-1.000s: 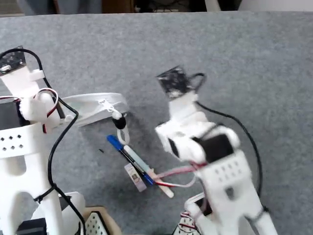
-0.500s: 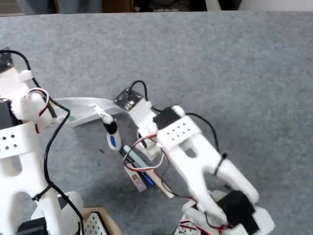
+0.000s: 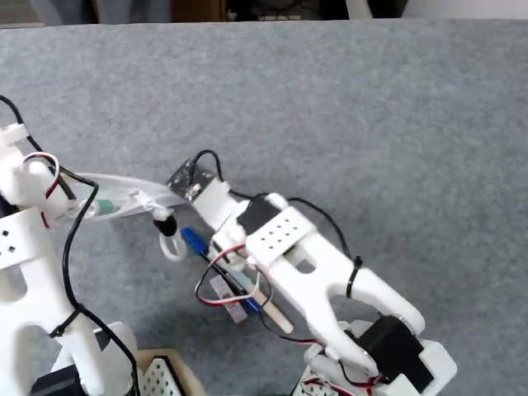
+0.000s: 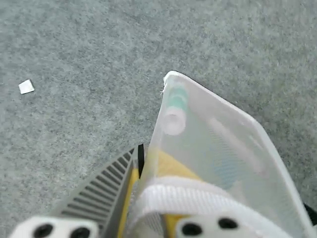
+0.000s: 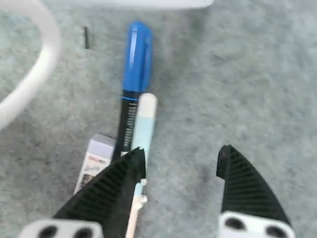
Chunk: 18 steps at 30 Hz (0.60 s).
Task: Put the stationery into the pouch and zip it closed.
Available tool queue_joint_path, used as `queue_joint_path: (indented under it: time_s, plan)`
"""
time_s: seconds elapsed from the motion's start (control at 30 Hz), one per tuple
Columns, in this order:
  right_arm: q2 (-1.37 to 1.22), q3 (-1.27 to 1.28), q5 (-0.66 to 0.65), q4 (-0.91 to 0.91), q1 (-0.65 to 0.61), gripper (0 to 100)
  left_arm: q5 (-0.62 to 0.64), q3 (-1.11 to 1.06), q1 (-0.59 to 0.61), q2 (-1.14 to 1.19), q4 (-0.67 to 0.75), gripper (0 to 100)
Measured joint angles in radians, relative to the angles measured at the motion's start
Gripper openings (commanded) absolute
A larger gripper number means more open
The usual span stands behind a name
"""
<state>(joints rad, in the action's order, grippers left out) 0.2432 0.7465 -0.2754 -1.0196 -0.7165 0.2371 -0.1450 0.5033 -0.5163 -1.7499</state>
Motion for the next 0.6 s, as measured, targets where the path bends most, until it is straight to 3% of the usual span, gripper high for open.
queue_joint_path:
  time_s: [0.2, 0.6]
  plan:
    - [0.0, 0.078, 0.0, 0.029, -0.009, 24.3, 0.0, 0.0, 0.084, 0.0, 0.0, 3]
    - [0.0, 0.129, -0.002, 0.086, -0.029, 24.3, 0.003, -0.002, 0.117, 0.002, -0.006, 3]
